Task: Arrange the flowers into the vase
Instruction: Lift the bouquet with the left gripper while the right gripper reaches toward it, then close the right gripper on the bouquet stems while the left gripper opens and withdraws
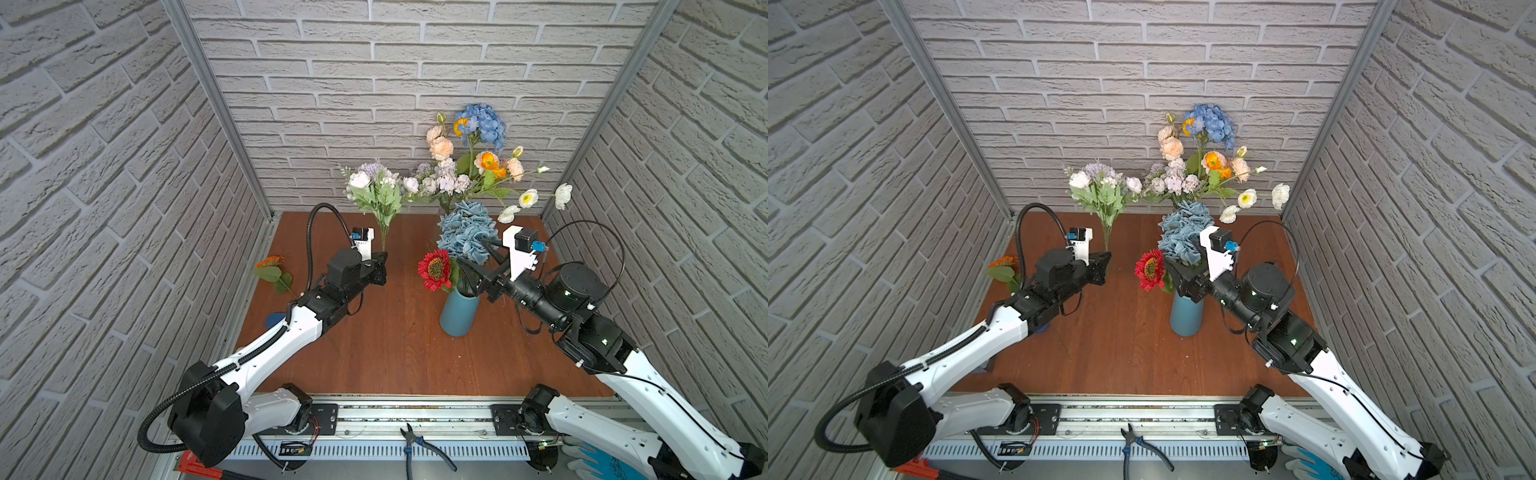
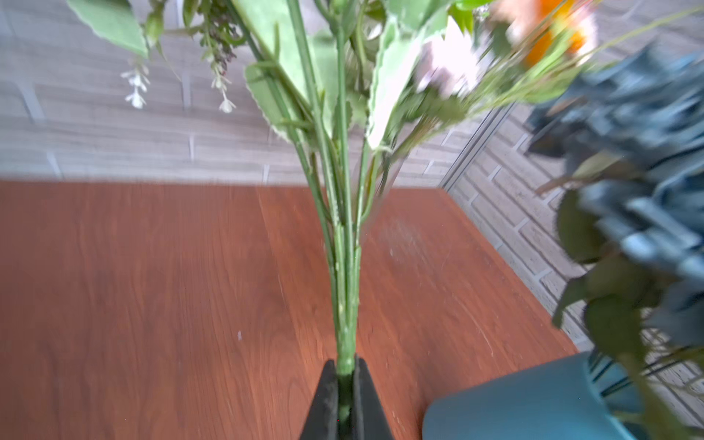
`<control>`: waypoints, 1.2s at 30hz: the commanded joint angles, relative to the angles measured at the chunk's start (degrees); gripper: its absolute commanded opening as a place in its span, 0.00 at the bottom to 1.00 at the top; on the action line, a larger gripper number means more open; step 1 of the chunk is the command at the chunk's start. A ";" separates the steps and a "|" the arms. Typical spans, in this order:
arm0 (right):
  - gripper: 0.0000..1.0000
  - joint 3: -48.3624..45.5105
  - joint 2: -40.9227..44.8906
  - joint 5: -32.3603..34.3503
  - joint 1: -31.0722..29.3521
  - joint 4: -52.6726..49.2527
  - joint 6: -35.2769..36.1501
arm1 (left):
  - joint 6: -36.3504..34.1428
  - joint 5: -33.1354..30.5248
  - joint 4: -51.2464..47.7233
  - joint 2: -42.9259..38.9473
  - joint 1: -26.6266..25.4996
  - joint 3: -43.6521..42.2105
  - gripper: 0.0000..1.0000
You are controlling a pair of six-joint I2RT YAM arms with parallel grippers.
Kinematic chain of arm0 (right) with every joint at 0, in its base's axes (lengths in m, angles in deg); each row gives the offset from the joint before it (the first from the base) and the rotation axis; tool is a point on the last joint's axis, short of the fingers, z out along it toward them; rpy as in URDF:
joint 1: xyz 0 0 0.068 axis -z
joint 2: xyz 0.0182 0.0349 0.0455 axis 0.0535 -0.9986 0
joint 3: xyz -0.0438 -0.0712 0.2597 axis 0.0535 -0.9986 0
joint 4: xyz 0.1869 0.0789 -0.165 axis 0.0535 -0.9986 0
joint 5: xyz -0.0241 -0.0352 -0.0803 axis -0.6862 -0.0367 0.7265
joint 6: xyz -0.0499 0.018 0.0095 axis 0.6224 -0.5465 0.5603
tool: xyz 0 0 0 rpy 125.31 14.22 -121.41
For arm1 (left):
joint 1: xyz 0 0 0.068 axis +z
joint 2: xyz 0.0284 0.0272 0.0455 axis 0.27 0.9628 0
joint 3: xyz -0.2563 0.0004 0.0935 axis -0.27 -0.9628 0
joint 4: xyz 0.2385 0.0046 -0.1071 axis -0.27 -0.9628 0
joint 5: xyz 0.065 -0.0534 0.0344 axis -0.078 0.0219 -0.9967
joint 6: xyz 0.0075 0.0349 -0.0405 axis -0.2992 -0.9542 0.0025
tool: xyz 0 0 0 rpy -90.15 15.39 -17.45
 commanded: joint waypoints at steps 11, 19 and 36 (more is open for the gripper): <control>0.81 8.80 -10.74 -16.49 0.28 8.58 -2.84 | -9.06 16.00 17.51 -3.54 -2.19 4.67 0.00; 0.76 10.34 -15.73 -17.47 0.28 12.92 -6.41 | -11.99 18.69 19.46 -3.45 -7.09 5.29 0.00; 0.50 10.36 -18.06 -15.62 0.55 14.61 -7.31 | -11.68 20.64 22.04 -4.45 -9.61 4.86 0.00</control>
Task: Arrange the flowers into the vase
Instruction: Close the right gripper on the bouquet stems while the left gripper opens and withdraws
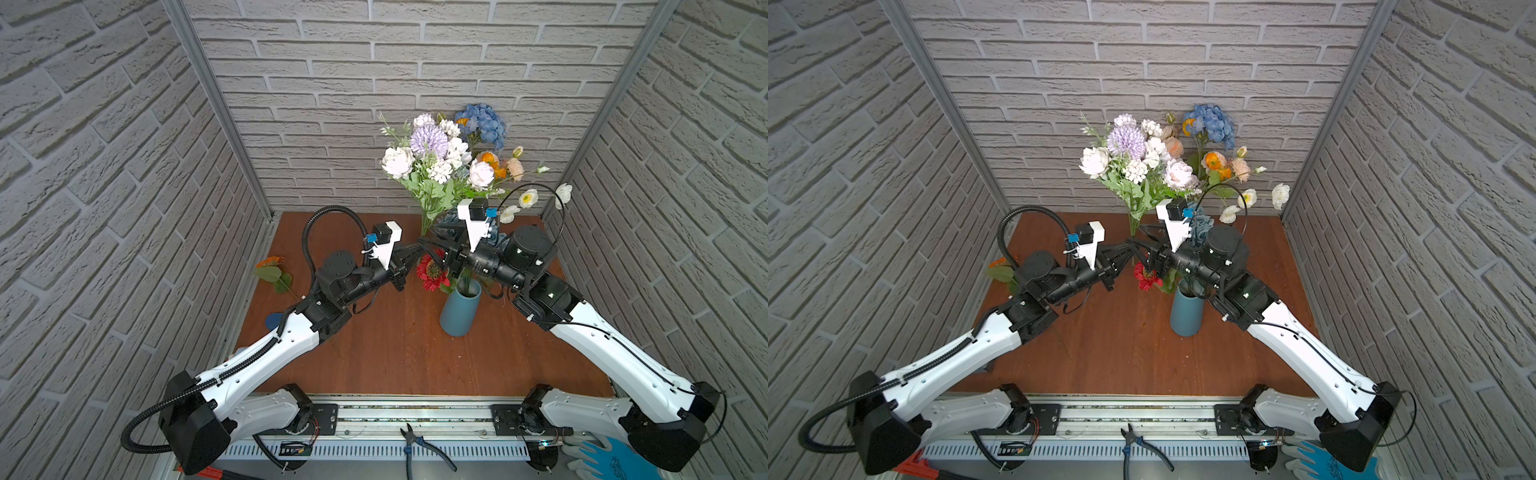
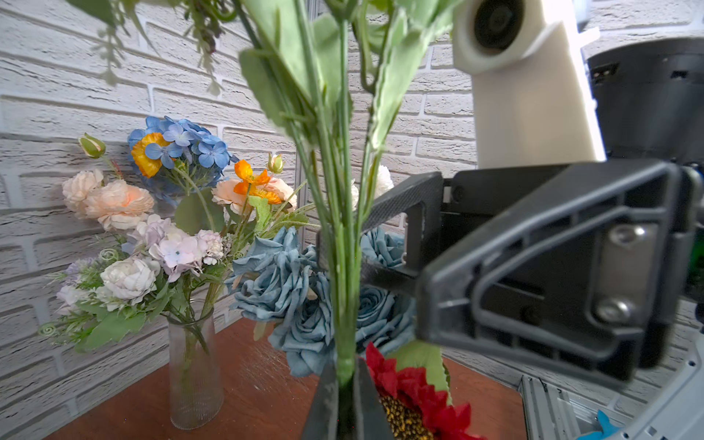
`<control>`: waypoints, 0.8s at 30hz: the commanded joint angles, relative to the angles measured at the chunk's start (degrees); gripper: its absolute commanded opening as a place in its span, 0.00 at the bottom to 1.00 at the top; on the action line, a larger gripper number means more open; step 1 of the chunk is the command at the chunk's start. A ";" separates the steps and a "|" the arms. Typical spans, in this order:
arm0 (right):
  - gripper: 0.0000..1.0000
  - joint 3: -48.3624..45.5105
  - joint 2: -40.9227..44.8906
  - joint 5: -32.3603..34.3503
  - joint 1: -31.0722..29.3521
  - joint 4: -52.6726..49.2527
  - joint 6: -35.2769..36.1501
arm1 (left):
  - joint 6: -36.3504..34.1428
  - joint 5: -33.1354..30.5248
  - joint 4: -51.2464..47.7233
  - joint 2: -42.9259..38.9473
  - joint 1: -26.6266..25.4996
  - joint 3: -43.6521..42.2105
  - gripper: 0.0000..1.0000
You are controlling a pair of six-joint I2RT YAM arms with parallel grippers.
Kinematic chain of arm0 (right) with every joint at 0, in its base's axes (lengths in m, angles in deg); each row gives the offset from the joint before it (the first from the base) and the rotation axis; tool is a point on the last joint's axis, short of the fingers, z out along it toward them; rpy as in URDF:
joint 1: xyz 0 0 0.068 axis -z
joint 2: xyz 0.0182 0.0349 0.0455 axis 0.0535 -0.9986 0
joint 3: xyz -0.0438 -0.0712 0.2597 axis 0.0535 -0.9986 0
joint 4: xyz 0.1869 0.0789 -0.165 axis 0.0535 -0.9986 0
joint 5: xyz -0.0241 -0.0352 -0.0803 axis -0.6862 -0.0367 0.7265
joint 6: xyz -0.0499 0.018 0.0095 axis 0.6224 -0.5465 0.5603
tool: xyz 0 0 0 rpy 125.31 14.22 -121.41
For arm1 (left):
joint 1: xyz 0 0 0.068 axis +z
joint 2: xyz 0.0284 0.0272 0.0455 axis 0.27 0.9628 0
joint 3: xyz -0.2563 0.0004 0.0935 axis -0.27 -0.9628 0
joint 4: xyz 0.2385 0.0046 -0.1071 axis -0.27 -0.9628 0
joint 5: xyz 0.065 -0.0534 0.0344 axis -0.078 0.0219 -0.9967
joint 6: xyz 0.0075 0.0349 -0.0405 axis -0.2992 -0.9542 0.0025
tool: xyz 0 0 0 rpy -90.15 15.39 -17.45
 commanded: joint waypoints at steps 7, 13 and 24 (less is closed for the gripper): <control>0.35 1.49 -0.23 -0.61 0.45 4.04 -0.74 | -1.30 1.90 5.10 -1.14 -0.95 1.33 0.00; 0.30 1.66 -0.78 -0.88 0.67 3.69 -1.17 | -1.83 3.22 5.28 -1.22 -1.19 1.52 0.00; 0.06 1.23 0.58 -0.18 1.16 3.87 -0.66 | -1.04 -0.65 4.01 -2.23 -1.30 0.29 0.98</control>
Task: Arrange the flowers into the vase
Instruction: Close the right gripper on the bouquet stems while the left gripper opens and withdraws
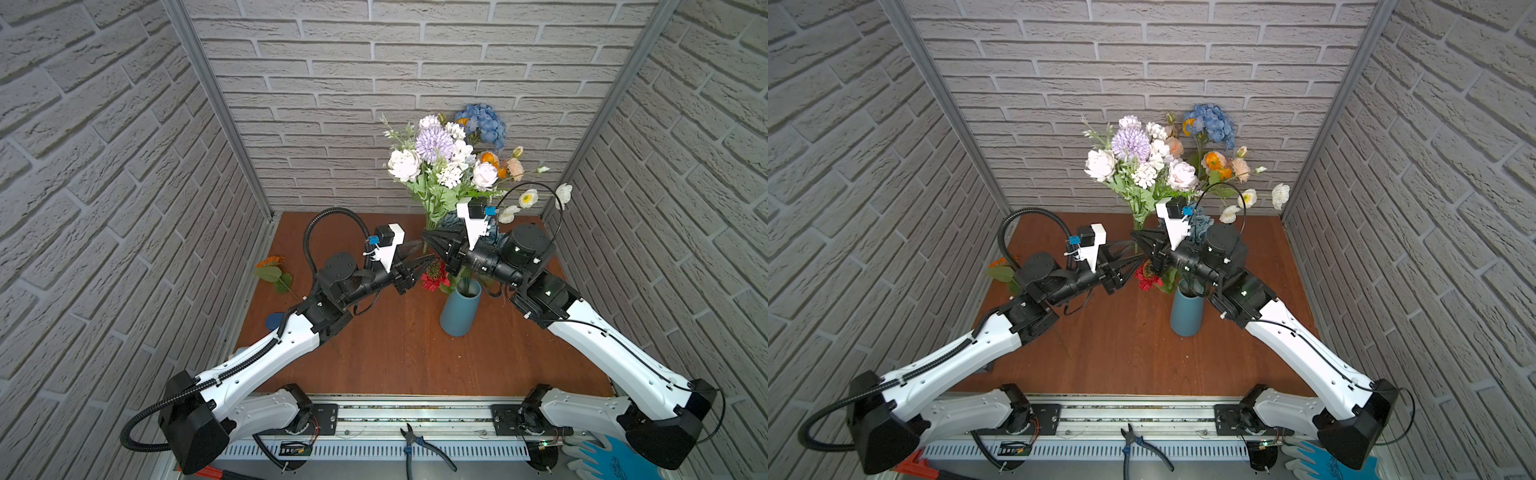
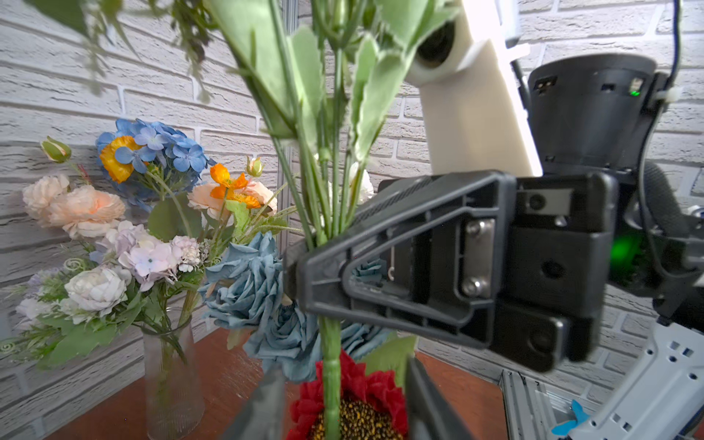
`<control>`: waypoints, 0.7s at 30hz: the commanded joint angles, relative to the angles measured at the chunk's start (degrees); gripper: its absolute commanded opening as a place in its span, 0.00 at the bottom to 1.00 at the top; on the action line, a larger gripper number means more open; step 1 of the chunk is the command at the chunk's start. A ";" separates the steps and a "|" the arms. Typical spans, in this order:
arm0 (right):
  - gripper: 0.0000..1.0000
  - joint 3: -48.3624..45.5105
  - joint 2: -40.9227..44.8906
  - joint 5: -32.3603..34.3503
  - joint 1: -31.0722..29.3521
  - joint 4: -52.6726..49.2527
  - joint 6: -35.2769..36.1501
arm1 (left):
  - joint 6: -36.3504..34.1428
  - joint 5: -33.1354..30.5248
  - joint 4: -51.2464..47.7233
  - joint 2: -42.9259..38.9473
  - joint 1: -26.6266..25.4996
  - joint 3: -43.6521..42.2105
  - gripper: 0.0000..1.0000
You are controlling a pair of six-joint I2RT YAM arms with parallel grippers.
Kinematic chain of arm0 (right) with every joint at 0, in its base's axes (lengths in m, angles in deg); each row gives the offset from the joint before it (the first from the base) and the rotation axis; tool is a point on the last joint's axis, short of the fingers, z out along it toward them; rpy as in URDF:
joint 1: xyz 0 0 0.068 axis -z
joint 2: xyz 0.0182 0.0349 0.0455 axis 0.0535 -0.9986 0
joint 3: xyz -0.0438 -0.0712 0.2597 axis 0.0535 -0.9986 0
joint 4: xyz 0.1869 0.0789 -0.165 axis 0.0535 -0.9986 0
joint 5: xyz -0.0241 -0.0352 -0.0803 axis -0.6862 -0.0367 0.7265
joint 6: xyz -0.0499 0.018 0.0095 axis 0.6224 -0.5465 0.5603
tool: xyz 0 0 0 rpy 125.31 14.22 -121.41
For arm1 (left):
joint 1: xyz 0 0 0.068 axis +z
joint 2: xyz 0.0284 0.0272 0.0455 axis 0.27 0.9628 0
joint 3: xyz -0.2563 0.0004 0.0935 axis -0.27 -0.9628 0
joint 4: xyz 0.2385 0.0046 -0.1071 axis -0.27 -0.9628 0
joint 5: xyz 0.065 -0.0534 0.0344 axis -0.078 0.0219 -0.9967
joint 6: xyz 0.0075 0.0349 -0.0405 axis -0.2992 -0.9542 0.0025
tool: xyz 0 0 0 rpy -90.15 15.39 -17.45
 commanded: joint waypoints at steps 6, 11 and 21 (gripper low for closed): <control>0.05 1.53 4.79 2.97 0.74 1.61 2.57 | 0.71 -9.43 -1.46 -4.49 0.79 -3.56 0.98; 0.06 2.51 8.61 3.09 0.79 -0.48 3.89 | 7.23 -14.48 -2.42 -5.07 5.64 -7.69 0.98; 0.06 1.36 17.28 7.47 0.77 -12.13 7.93 | 16.60 -11.08 1.23 1.31 11.61 -8.71 0.98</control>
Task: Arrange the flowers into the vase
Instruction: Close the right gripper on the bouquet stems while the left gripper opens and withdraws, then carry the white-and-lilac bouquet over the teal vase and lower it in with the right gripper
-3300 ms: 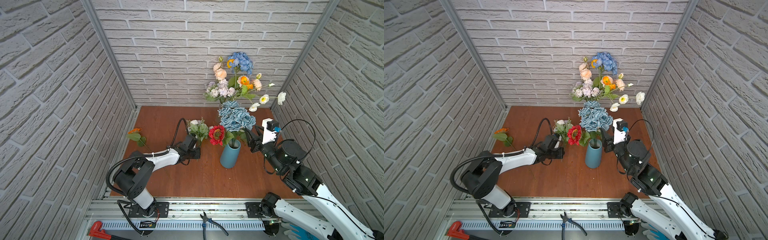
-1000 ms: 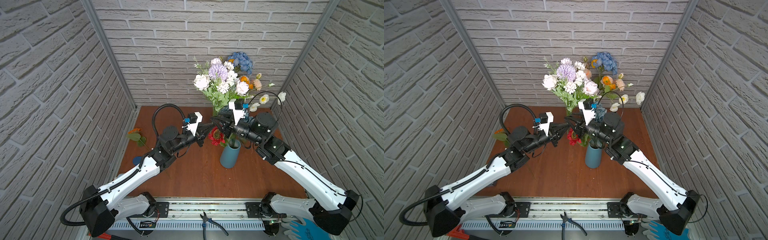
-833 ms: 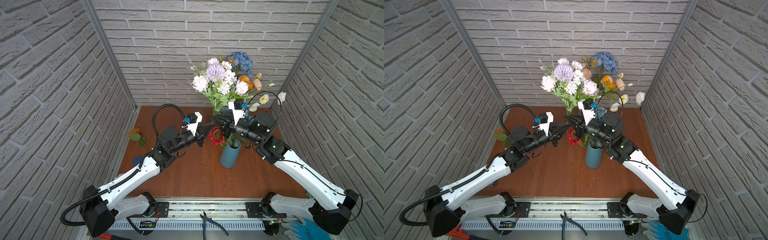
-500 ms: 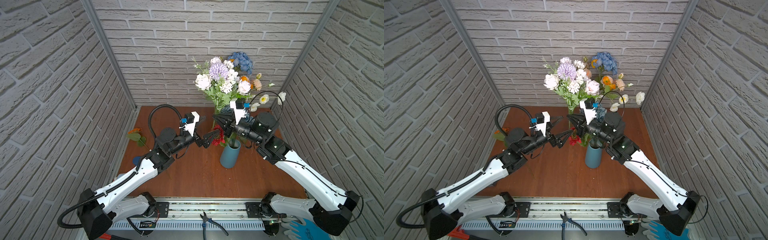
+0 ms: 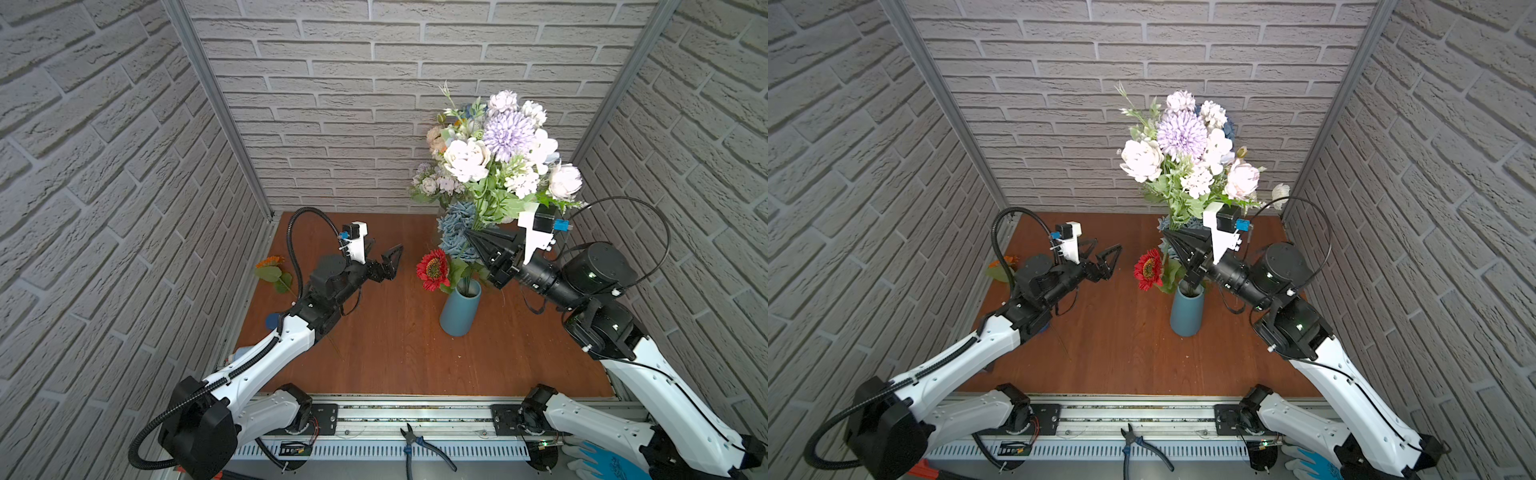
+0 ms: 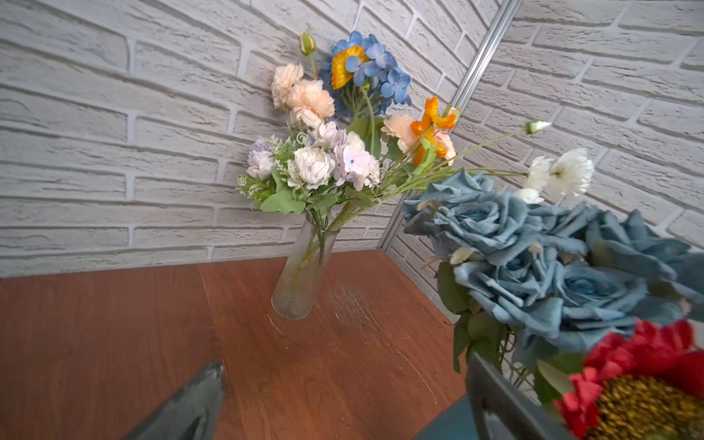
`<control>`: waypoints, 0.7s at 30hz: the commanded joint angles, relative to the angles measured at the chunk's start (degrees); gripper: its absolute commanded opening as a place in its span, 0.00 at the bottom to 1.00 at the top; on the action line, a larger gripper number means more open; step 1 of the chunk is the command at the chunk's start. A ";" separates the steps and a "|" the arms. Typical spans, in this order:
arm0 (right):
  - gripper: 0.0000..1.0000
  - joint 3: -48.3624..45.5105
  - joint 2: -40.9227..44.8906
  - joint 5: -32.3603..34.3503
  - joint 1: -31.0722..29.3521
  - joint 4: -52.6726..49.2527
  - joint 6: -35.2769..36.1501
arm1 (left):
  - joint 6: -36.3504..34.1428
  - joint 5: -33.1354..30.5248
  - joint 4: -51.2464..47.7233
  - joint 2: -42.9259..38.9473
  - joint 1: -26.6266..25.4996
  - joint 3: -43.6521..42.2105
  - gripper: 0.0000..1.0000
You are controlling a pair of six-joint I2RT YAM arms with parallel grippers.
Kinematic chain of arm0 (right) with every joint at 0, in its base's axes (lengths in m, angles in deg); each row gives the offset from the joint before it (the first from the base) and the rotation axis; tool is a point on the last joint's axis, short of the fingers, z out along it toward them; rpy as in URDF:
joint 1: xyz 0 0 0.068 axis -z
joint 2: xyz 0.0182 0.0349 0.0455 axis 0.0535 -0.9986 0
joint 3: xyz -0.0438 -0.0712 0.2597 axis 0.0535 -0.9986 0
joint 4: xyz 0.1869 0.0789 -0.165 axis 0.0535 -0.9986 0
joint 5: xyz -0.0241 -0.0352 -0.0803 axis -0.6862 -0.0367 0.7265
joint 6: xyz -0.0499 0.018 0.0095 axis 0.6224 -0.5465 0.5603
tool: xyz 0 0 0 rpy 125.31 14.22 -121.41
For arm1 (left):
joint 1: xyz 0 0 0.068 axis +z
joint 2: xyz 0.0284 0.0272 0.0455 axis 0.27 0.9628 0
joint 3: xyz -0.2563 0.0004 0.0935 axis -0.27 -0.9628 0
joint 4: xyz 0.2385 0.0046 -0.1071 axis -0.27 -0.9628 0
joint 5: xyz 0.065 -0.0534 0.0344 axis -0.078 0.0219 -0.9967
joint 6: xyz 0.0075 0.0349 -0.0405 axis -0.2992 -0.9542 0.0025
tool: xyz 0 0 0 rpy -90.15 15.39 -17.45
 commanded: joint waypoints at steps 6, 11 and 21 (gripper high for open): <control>0.06 -5.04 7.07 8.08 0.24 -10.94 3.16 | 3.63 2.06 3.99 4.69 0.13 2.11 0.98; 0.06 -12.98 12.24 10.78 0.25 -11.76 4.28 | 5.51 2.97 4.20 6.54 0.14 2.90 0.98; 0.06 -28.69 18.62 11.86 0.25 2.28 8.54 | 8.25 3.50 4.36 9.21 0.03 2.72 0.98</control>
